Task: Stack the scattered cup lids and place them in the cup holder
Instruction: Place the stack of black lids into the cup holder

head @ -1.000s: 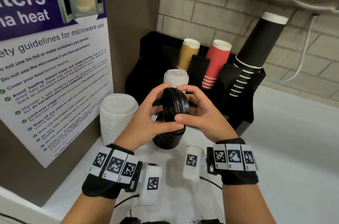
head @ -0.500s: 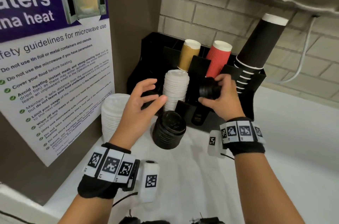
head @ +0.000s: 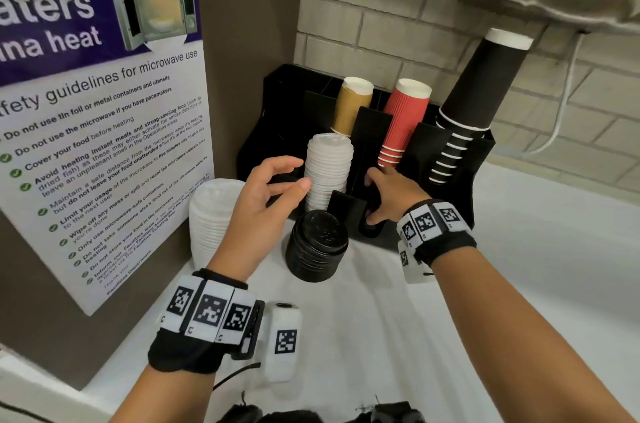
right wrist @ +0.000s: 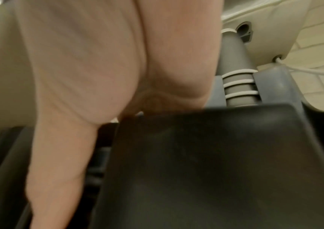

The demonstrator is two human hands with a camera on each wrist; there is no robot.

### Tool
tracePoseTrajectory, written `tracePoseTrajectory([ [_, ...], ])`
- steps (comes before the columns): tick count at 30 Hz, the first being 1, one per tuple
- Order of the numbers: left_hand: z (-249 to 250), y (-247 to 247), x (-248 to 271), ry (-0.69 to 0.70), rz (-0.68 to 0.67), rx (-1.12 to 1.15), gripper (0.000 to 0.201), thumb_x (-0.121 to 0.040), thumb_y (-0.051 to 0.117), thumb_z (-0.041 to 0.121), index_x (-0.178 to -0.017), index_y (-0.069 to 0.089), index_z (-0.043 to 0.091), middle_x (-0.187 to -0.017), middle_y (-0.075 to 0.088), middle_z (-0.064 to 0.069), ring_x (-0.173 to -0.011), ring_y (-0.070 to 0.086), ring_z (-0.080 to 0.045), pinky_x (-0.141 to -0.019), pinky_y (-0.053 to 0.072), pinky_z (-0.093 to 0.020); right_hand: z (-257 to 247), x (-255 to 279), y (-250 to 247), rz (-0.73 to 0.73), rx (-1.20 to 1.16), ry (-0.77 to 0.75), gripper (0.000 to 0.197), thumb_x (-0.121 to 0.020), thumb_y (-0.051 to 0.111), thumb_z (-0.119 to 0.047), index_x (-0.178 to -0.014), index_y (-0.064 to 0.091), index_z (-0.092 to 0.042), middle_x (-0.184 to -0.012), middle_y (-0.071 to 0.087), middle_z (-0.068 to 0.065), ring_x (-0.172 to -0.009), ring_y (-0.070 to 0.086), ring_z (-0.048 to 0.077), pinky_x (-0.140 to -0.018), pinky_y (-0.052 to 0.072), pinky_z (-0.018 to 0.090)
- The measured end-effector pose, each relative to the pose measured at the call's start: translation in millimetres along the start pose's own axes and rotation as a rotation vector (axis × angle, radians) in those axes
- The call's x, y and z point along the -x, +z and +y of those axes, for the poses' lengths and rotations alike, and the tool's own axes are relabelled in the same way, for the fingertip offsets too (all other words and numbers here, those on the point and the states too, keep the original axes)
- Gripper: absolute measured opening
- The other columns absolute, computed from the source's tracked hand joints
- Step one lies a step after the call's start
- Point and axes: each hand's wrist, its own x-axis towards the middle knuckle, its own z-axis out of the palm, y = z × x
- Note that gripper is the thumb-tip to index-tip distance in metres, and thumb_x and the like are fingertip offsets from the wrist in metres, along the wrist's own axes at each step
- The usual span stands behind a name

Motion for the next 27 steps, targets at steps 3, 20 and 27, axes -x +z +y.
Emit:
tracePoseTrajectory([
  [3,-0.7,-0.3,0.0,-0.006,0.006,-0.001,0.031,-0.081,0.066,0.042,-0.111,0.061,0.037,-0.123,0.057,0.014,-0.105,0.061,-0.002,-0.103,0.048,-0.046,0.5,1.1,6.7,-0.010,0.193,0.027,0.071,-0.070,0.078,-0.035,-0.131,0.043,-0.023,-0.125,0.047,0.005,-0.117,0.047,0.026,-0.099,0.035,0.041],
  [20,-5.7,-2.5,-0.6,0.003,0.027,-0.003,0.039,-0.076,0.061,0.044,-0.113,0.061,0.031,-0.121,0.056,0.011,-0.098,0.061,0.000,-0.090,0.054,-0.029,-9.7,27.3,17.4,0.334,0.126,0.051,0.044,-0.083,0.064,-0.026,-0.125,0.051,-0.023,-0.119,0.054,0.001,-0.119,0.043,0.025,-0.107,0.026,0.048],
  [27,-9.8,-0.5,-2.6,0.005,0.024,0.004,0.036,-0.078,0.061,0.044,-0.112,0.061,0.032,-0.120,0.056,0.013,-0.103,0.063,-0.006,-0.087,0.054,-0.028,-47.3,44.1,18.3,0.234,-0.596,-0.249,0.031,-0.075,0.078,-0.031,-0.090,0.055,-0.016,-0.095,0.054,0.001,-0.086,0.053,0.012,-0.079,0.048,0.027],
])
